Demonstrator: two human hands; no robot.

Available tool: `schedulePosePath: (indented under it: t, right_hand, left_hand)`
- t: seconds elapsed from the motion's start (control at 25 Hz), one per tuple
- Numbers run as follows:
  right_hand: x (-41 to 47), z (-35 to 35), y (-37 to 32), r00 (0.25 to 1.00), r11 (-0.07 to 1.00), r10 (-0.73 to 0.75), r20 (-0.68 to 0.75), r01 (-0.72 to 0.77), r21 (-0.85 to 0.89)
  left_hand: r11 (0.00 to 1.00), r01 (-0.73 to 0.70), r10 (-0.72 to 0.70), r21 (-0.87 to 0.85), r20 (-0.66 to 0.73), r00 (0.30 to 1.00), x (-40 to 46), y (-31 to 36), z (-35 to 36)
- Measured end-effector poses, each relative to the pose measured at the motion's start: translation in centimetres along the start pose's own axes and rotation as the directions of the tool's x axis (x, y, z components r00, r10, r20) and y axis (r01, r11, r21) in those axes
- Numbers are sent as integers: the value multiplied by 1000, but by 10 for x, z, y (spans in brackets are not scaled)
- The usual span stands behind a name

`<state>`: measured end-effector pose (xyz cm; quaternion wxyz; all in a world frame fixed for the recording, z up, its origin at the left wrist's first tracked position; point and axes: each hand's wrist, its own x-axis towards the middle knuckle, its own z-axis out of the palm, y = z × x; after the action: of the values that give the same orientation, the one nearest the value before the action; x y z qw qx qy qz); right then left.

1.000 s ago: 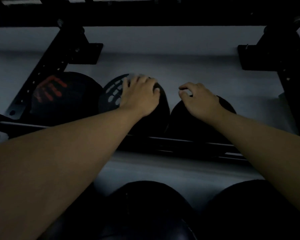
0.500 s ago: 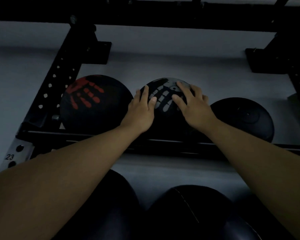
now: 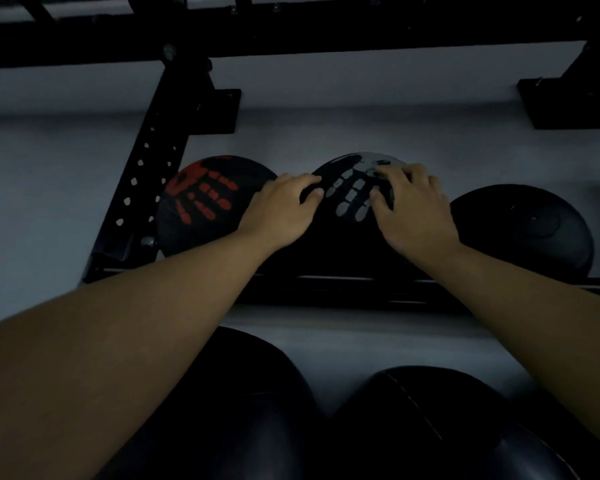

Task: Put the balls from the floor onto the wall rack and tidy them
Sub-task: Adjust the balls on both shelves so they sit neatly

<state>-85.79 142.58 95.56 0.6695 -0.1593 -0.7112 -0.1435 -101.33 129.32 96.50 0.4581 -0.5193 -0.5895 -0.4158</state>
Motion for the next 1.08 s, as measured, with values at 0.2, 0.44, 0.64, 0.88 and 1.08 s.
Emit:
schedulePosePath:
  t: [0.2,0.44,0.64,0.88,1.08]
  right_hand:
    - [7,20,-53,998,998,-64,-19,65,13]
    - [24,67,-149,983,985,-123,133,105,138]
    - [31,108,-212,967,991,-39,253,4,136]
    - [28,109,-206,955,997,-18,297,-5,77]
    - [28,103,-209,938,998,-16,346,-9,69]
  left_hand:
    - [970,59,-19,237,-169,985,8,-50,-53]
    - [970,99,-70,222,-132,989,0,-139,-111]
    - [996,27,-37,83,113,993,3,-191,-135]
    - [998,24,-18,-63,89,996,-6,-194,-92]
    - [997,21,-11,-74,132,991,-5,-197,-98]
